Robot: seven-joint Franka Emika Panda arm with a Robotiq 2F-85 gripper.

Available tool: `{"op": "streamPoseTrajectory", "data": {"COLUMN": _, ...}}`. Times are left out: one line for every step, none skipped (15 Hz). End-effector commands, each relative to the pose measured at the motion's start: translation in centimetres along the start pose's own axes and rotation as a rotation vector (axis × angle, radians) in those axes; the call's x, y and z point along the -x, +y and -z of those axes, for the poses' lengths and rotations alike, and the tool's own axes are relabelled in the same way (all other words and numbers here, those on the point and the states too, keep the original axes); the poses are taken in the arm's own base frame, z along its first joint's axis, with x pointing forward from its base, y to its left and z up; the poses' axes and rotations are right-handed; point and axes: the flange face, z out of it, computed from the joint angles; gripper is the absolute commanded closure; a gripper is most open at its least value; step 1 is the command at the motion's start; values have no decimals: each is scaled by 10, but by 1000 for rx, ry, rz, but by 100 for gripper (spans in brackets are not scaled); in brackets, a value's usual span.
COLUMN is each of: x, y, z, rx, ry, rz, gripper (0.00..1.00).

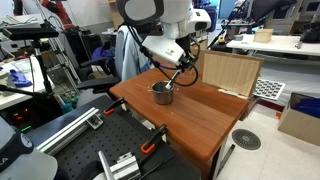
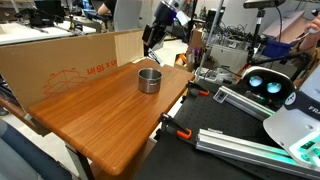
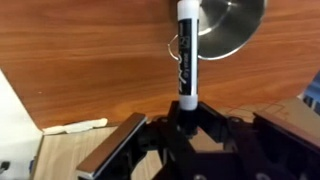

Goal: Put the marker in the pot

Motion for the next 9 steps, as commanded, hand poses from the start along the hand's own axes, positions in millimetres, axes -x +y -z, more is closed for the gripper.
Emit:
{"op": "streamPoseTrajectory", "data": {"x": 12, "y": -15, "z": 19, "rx": -20, "ry": 65, "rz": 51, "gripper": 94}}
{"op": "streamPoseTrajectory", "data": {"x": 14, "y": -20, "z": 21, "rx": -23, "ry": 83, "rz": 61, "gripper": 94}}
{"op": "streamPoseTrajectory", "data": {"x": 17, "y": -23, "z": 22, "rx": -23, "ry": 95, "rz": 73, "gripper": 94}}
{"op": "streamPoseTrajectory", "data": {"x": 21, "y": -24, "z": 22, "rx": -18, "ry": 113, "rz": 84, "gripper": 94}}
{"op": "streamPoseTrajectory", "data": {"x": 25, "y": -26, "z": 22, "rx": -17, "ry": 125, "rz": 98, "gripper": 94}}
{"op": "streamPoseTrajectory", "data": {"x": 28, "y": -29, "z": 20, "rx": -16, "ry": 136, "rz": 108, "gripper": 94}}
{"op": "streamPoseTrajectory", "data": {"x": 31, "y": -30, "z": 18, "rx": -11, "ry": 146, "rz": 114, "gripper": 94}}
{"op": "streamPoseTrajectory", "data": {"x": 36, "y": -30, "z": 16, "rx": -12, "ry": 149, "rz": 117, "gripper": 94}}
{"op": "streamPoseTrajectory", "data": {"x": 39, "y": -30, "z": 16, "rx": -8, "ry": 154, "rz": 121, "gripper": 94}}
